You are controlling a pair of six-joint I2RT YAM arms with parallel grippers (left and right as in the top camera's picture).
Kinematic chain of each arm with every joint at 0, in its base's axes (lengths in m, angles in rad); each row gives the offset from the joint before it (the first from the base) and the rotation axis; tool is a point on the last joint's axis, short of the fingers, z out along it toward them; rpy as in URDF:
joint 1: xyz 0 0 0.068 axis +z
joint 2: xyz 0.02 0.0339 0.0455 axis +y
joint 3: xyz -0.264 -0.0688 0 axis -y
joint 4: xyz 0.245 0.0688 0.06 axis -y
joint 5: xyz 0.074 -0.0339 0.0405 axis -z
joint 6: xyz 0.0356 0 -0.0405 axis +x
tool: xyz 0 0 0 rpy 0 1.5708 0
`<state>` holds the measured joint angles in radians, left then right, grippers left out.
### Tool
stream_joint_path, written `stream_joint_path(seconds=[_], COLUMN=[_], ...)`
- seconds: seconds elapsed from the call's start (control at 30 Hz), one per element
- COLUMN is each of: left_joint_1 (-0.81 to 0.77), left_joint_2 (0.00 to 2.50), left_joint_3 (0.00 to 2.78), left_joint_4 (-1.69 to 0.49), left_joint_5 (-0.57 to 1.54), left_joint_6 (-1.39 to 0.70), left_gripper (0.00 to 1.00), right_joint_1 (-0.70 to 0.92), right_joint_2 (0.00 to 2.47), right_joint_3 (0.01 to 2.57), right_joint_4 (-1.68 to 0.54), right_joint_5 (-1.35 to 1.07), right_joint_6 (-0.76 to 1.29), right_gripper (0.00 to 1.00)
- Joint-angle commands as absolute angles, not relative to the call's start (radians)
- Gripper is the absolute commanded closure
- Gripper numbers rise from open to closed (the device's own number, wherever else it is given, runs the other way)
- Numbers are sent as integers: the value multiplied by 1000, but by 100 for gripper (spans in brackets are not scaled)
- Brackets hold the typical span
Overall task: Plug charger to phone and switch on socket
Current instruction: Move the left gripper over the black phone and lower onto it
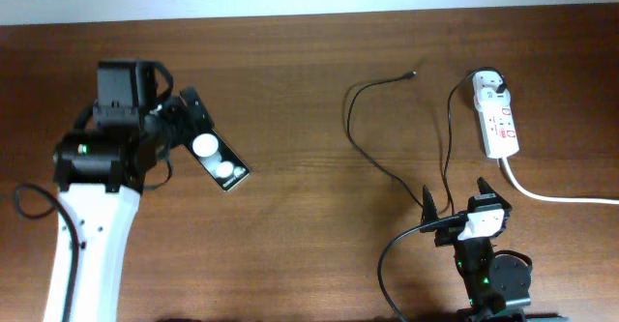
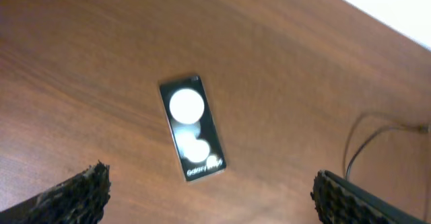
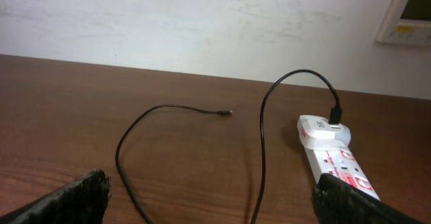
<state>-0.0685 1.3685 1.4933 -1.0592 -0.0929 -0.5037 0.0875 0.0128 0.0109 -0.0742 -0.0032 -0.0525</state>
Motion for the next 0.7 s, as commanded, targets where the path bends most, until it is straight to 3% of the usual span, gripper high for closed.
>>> stream_joint_path(seconds=[0.0,0.1,0.33,0.67], left_joint_1=[-76,-76,-76,-73], left_joint_2=[1491,1679,1916,2067], left_joint_3=[1652,1825,1833,1827], left_joint_4=[-1125,-1255,-1296,-1270], left_joint_5=[-181,-177,-108,-41], left_joint_6=[-623,-697,-696,-595], left_gripper=[1,1,1,1], right_joint_1=[84,84,84,84], right_joint_2=[6,6,6,6], right_joint_3=[6,6,6,6], right_joint_4=[-81,-81,-81,-81], right_joint_5=[5,5,5,5], right_joint_6=[-52,-52,-52,-52], right_gripper=[1,1,1,1])
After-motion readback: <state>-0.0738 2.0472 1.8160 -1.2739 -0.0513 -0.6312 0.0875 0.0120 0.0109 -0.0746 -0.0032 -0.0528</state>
